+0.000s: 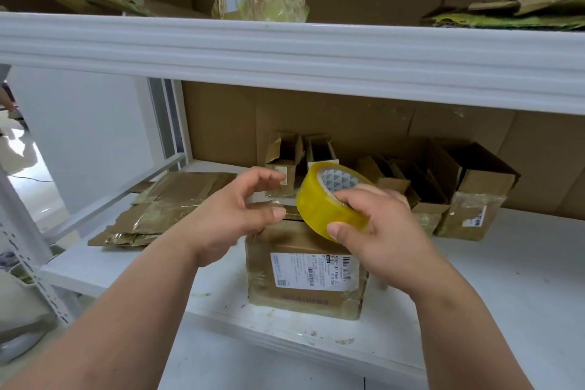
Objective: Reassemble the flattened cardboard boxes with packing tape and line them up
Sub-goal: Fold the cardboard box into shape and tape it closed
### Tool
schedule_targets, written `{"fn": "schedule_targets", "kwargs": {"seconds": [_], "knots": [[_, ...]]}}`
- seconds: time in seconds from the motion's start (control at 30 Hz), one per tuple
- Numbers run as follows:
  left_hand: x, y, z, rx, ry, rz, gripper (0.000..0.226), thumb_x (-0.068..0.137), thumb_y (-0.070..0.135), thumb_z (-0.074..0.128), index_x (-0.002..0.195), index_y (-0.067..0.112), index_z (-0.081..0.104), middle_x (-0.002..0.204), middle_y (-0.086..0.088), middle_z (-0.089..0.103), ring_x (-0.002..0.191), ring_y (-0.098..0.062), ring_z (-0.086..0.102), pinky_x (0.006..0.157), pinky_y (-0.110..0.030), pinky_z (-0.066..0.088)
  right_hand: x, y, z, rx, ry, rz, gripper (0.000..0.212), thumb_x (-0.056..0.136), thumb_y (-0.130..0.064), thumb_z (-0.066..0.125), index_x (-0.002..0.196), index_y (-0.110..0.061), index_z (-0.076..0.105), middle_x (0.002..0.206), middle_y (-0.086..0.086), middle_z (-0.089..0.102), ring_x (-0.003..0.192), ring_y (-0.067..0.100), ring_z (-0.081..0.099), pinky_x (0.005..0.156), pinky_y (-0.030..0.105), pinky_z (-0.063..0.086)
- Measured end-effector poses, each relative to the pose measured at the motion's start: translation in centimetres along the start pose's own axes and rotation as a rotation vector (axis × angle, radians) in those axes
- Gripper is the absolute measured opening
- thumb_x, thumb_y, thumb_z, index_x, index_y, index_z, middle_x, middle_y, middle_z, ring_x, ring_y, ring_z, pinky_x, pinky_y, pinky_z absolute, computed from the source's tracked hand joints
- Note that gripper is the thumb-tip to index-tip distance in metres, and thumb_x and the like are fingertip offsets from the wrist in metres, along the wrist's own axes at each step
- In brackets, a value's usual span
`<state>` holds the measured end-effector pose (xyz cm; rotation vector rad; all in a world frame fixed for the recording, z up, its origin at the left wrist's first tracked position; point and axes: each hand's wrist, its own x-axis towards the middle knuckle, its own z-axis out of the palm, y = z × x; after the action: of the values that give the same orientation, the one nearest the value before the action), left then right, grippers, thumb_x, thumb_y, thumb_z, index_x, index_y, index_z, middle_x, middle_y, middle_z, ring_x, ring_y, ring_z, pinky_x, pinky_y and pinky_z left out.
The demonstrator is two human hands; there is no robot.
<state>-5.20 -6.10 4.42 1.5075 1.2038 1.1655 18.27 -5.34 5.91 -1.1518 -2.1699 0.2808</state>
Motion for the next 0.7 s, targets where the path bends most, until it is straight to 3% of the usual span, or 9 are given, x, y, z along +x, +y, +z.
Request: {"fn": "schedule_targets", "kwargs": {"seconds": [0.1,0.2,0.27,0.4,0.53,0.7], "knots": [[0.1,-0.3,-0.1,-0.051,0.079,0.001,0.030,0.076,0.017,0.078,0.102,0.027,0.068,0.111,0.006,0.066,0.085,-0.017,0.061,0.076,-0.042,0.045,0.5,-0.6,0.8,0.037,-0.054,-0.007,0.026,0.088,-0.043,0.062,0.113,-0.041,0.059,0.099,-0.031,0.044,0.109,0.005,0.031,0.099,0.028,0.024],[0.3,-0.7,-0.2,-0.016,0.159,-0.035,0.015,0.077,0.025,0.076,0.090,0.026,0.070,0.104,-0.010,0.068,0.085,-0.025,0.058,0.080,-0.045,0.048,1.2,-1.1,1.3,0.072,-0.104,-0.039,0.031,0.079,-0.049,0.055,0.109,-0.042,0.059,0.095,-0.032,0.047,0.106,0.008,0.043,0.102,0.039,0.033],[0.2,-0.9,-0.4,-0.005,0.204,-0.055,0.005,0.089,0.020,0.072,0.085,0.023,0.071,0.105,-0.017,0.067,0.090,-0.023,0.061,0.089,-0.047,0.055,1.5,-0.9,1.4,0.108,-0.112,-0.050,0.035,0.076,-0.051,0.054,0.109,-0.042,0.061,0.097,-0.029,0.051,0.109,0.015,0.048,0.100,0.047,0.039],[-0.1,-0.5,-0.7,-0.146,0.250,-0.068,0.021,0.100,0.020,0.054,0.087,0.010,0.066,0.101,-0.010,0.072,0.105,-0.023,0.066,0.092,-0.051,0.055,1.9,0.1,1.5,0.177,-0.119,-0.052,0.038,0.072,-0.062,0.053,0.101,-0.040,0.062,0.099,-0.022,0.058,0.107,0.017,0.051,0.094,0.047,0.043],[0.1,-0.4,-0.4,-0.159,0.279,-0.060,0.029,0.103,0.023,0.048,0.078,0.013,0.059,0.073,0.005,0.065,0.087,-0.018,0.060,0.090,-0.050,0.052,2.5,0.8,1.6,0.185,-0.145,-0.063,0.023,0.084,-0.052,0.063,0.101,-0.036,0.062,0.096,-0.017,0.058,0.100,0.011,0.053,0.084,0.041,0.048],[0.4,-0.4,0.0,-0.202,0.313,-0.063,0.031,0.104,0.023,0.046,0.075,0.013,0.051,0.062,0.006,0.059,0.086,-0.018,0.057,0.094,-0.052,0.050,3.1,1.7,1.5,0.138,-0.169,-0.063,0.024,0.083,-0.062,0.056,0.097,-0.042,0.055,0.093,-0.024,0.053,0.104,0.018,0.048,0.084,0.039,0.044]]}}
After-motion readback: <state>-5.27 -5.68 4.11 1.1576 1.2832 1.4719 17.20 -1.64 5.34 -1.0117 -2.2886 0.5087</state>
